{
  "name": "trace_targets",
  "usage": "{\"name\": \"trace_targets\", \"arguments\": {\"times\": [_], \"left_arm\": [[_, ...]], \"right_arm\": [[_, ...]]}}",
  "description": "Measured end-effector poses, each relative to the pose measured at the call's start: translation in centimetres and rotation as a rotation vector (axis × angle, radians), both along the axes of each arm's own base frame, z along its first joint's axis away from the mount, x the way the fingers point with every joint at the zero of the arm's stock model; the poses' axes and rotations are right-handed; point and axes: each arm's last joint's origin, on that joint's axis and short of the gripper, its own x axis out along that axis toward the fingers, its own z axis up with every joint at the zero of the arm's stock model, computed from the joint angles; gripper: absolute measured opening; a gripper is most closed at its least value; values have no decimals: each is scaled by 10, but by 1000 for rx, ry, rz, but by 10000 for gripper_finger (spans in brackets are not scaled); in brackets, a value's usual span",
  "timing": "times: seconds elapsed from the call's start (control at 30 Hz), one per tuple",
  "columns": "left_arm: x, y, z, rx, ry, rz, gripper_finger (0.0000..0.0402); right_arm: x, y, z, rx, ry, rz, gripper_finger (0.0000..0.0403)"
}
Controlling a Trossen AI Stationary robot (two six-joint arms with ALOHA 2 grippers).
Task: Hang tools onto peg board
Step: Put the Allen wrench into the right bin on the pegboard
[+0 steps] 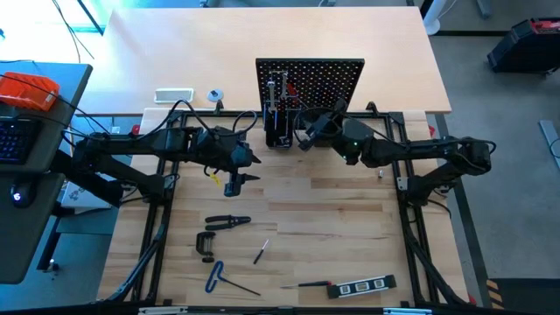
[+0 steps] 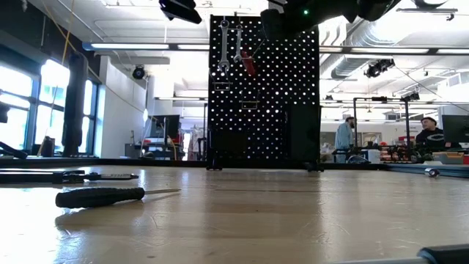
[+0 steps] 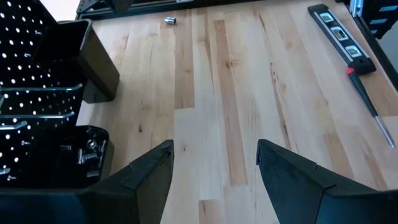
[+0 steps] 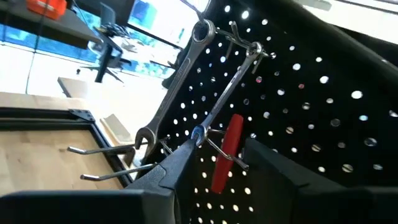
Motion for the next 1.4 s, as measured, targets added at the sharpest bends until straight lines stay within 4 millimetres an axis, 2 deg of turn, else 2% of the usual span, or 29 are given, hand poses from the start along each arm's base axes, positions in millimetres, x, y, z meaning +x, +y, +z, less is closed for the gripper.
{"name": "trace_targets", "arguments": {"times": [0.17, 0.33, 0.53, 0.8, 0.97, 1.17, 1.27, 1.4], "left_arm": [[-1, 0, -1, -5, 18, 5, 222], [-2, 0, -3, -7, 37, 6, 222], [-2, -5, -3, -10, 39, -6, 222], [13, -15, -19, 6, 103, -29, 222], [32, -21, -39, 17, 167, -45, 222], [54, -29, -60, 60, 184, -69, 222], [65, -32, -65, 68, 152, -83, 222], [79, -33, -69, 73, 66, -88, 222]], "right_arm": [[-6, 12, 10, -34, -1, -21, 131], [-23, 29, 31, -69, -22, -43, 131], [-52, 53, 51, -46, -32, -30, 131], [-98, 81, 60, 95, -36, 1, 131], [-123, 94, 59, 170, -48, -5, 131], [-143, 102, 48, 242, -26, -27, 131], [-148, 104, 40, 297, -26, -22, 131], [-141, 108, 20, 343, -11, -11, 131]]}}
